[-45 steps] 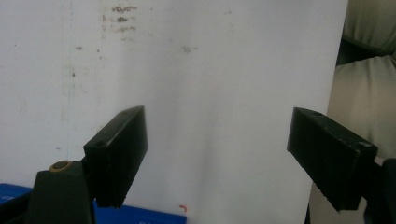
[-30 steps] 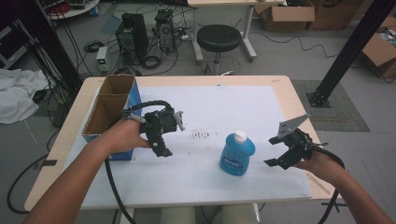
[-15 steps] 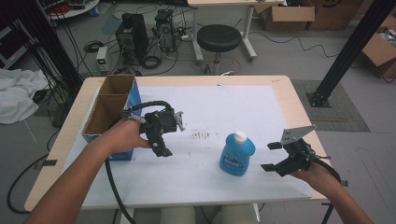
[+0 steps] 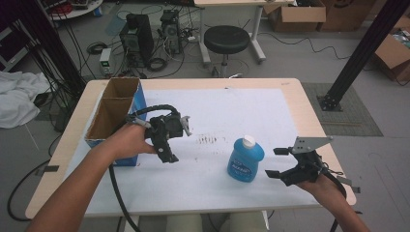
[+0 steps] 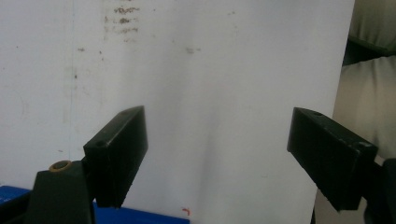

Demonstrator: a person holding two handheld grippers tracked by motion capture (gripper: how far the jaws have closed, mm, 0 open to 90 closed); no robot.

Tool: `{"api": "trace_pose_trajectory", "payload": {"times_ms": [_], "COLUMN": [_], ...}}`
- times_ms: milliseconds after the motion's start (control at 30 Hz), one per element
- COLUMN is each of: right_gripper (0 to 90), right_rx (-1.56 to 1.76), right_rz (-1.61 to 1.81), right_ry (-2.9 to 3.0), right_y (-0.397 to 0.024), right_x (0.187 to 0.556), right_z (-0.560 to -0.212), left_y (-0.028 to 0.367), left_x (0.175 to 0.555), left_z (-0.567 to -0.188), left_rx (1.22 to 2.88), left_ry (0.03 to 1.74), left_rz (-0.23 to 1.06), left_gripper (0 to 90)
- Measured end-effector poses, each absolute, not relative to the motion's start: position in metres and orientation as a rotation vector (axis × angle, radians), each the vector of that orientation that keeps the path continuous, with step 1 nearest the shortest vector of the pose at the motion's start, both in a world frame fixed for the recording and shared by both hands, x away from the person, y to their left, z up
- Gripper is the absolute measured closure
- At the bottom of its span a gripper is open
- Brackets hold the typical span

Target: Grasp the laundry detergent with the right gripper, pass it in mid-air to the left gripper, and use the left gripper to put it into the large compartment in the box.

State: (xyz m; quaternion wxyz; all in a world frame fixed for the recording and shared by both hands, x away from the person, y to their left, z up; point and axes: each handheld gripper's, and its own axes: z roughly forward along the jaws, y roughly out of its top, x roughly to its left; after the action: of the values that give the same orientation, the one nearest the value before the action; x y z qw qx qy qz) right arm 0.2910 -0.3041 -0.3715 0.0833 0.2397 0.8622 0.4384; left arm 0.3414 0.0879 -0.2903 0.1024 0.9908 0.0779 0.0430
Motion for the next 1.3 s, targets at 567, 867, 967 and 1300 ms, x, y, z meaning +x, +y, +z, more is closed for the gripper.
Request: {"api": "trace_pose_trajectory", "payload": {"times_ms": [567,867,967,1300], "right_gripper": [15.1,15.1,15.1,15.0], "right_rx": [0.697,0.685,0.686,0.69], "right_rz": [1.421,1.463,1.475,1.5], "right_ry": [2.486,2.45,2.441,2.421], "right_y": [-0.294,-0.285,-0.283,-0.266], "right_x": [0.284,0.283,0.284,0.286], "right_z": [-0.374,-0.378,-0.379,-0.387], "left_y": [0.088,0.088,0.088,0.088], "left_x": [0.343,0.343,0.343,0.343], "left_z": [-0.29,-0.29,-0.29,-0.291], "left_rx": [2.929,2.93,2.927,2.931], "left_ry": [0.216,0.217,0.22,0.218], "left_rz": [0.128,0.131,0.133,0.132], "left_gripper": [20.7,20.7,20.7,20.7]}}
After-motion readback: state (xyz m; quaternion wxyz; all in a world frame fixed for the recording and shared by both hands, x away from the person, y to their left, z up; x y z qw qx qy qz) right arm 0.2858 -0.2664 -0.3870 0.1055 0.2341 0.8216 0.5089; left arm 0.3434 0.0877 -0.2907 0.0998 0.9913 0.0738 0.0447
